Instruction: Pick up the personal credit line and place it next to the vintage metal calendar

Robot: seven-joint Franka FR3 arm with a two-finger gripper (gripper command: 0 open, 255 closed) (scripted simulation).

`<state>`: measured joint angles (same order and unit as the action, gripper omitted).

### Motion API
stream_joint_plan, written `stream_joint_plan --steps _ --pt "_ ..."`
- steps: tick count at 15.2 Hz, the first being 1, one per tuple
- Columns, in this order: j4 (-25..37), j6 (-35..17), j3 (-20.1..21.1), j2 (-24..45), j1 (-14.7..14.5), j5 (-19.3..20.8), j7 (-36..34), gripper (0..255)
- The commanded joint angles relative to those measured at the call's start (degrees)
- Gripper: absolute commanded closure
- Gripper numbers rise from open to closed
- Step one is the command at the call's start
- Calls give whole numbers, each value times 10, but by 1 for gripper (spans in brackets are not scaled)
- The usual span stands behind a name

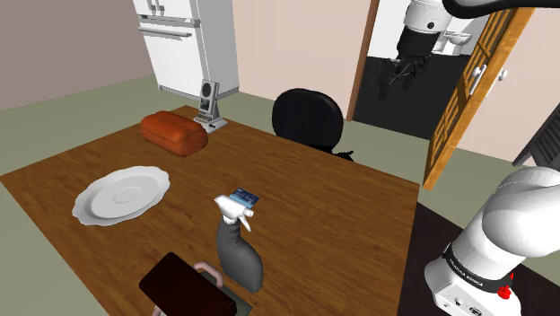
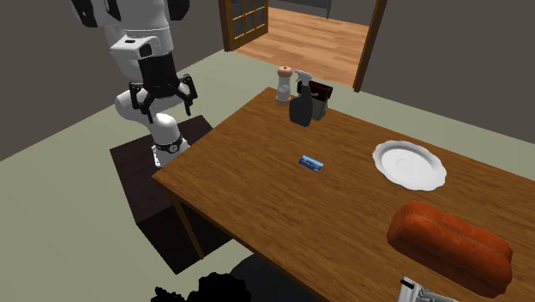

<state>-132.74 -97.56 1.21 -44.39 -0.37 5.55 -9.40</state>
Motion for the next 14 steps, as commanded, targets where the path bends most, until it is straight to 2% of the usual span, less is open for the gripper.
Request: stream_joint_plan --steps 1,8,14 --pt "0 0 0 0 0 0 0 0" --pt "-77 -145 39 26 -38 -31 -23 0" --pt "-116 -276 78 79 -68 -48 -44 0"
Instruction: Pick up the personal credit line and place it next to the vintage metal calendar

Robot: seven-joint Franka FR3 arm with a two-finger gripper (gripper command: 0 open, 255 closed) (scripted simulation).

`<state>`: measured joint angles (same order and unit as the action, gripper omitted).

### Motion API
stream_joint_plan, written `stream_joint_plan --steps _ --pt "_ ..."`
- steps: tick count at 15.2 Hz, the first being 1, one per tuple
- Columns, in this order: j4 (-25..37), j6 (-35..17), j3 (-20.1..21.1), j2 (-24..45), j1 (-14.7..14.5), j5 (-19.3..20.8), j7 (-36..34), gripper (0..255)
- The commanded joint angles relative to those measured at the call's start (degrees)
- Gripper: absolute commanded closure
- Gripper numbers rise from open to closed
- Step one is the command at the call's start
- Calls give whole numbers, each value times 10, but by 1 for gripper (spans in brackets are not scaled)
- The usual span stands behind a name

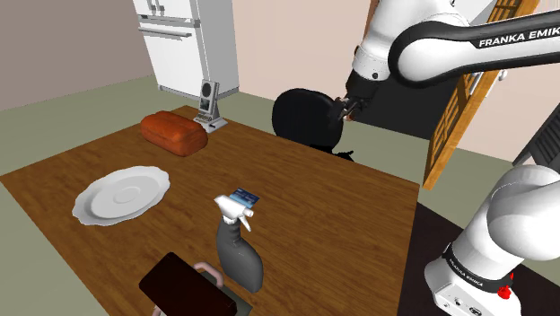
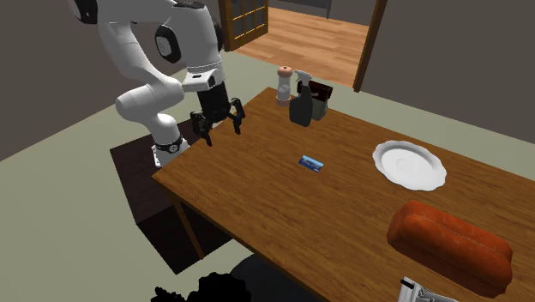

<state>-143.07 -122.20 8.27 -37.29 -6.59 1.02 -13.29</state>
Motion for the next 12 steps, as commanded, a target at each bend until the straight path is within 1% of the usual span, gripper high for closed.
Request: stream_joint_plan --steps 1,7,10,12 --pt "-17 -51 15 20 -10 -5 -9 0" --pt "-26 -182 62 103 -27 -3 -36 0" --pt "-20 -244 90 152 -28 11 -57 0" --pt "-12 -283 111 187 -24 28 -76 0"
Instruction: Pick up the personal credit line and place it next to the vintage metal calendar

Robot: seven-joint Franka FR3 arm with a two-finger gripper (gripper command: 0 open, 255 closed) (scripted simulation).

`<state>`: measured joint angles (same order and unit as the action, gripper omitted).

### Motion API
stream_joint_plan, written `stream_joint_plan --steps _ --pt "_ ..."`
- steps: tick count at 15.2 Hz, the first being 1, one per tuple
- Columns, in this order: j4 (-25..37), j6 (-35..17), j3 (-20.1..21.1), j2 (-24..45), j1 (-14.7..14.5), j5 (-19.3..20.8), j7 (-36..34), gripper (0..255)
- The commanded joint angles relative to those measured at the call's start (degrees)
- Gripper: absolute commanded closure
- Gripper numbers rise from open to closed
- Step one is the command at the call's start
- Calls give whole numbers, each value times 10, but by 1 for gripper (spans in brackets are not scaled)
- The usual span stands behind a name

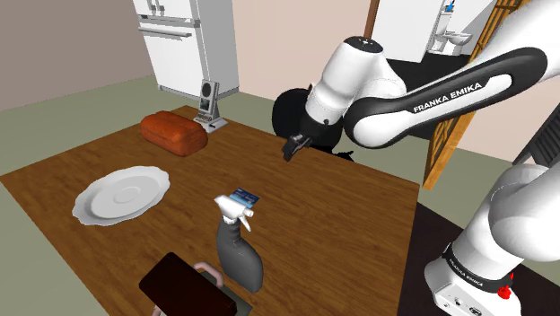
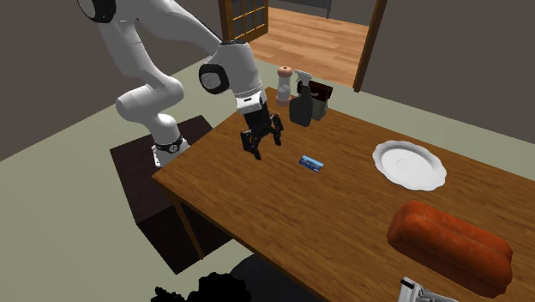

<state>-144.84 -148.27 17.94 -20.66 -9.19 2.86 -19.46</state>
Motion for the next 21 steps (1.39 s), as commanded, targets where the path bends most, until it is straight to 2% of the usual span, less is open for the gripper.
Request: stream_joint_plan --steps 1,4,6,8,10,13,21 --pt "11 -41 26 39 5 21 -26 0" --pt "31 -93 64 95 22 75 -73 0" --pt "50 -122 92 135 40 131 -119 0" --pt "73 -143 117 177 56 210 -182 0" --pt "103 -156 128 223 59 306 -258 0" --pt "157 -161 116 290 32 447 -367 0" --pt "210 -166 69 366 -6 549 -444 0"
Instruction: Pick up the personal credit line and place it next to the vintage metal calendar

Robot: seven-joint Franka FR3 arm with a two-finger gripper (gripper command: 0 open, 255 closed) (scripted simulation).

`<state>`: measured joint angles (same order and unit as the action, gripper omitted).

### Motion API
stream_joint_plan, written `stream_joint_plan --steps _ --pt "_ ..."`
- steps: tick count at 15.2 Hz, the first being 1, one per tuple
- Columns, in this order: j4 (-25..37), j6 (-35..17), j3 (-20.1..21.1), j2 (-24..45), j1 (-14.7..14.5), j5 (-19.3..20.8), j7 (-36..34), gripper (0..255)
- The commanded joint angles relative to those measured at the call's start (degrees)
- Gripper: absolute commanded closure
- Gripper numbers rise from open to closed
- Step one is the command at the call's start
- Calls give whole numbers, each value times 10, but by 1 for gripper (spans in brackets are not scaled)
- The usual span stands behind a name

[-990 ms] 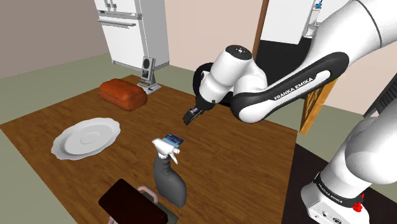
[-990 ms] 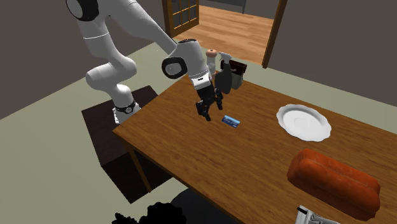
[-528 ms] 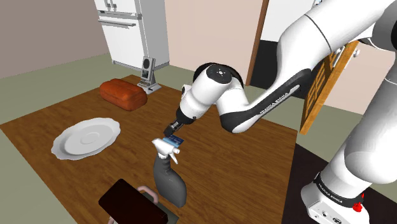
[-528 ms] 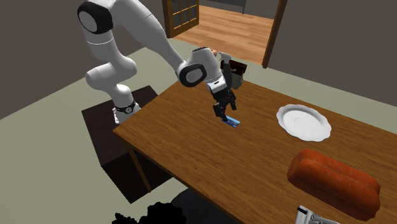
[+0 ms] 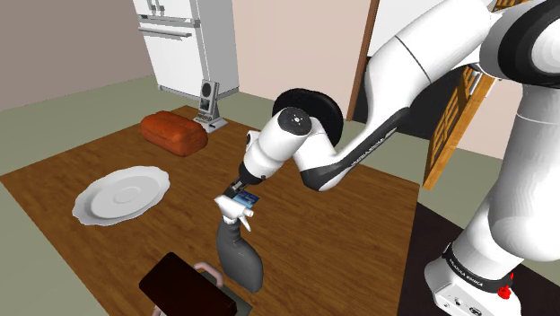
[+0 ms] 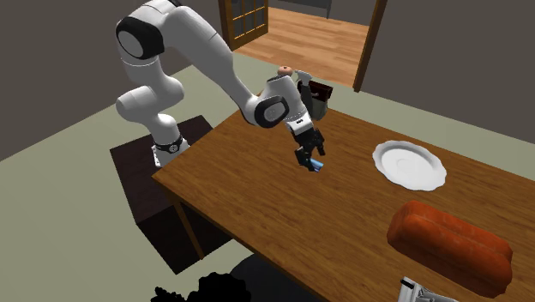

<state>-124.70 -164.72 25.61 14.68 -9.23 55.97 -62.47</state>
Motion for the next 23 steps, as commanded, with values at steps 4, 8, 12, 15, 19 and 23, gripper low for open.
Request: stream_joint_plan --steps 4,8,12,15,19,23 --pt "9 -1 -8 13 -7 18 -13 0" --pt "9 -1 -8 13 -7 18 -13 0" --pt "9 -1 -8 13 -7 18 -13 255" --pt "9 -1 -8 13 -6 18 -13 255" --pt "7 1 -2 7 -2 3 0 255" --pt "2 14 24 -17 18 -54 50 255"
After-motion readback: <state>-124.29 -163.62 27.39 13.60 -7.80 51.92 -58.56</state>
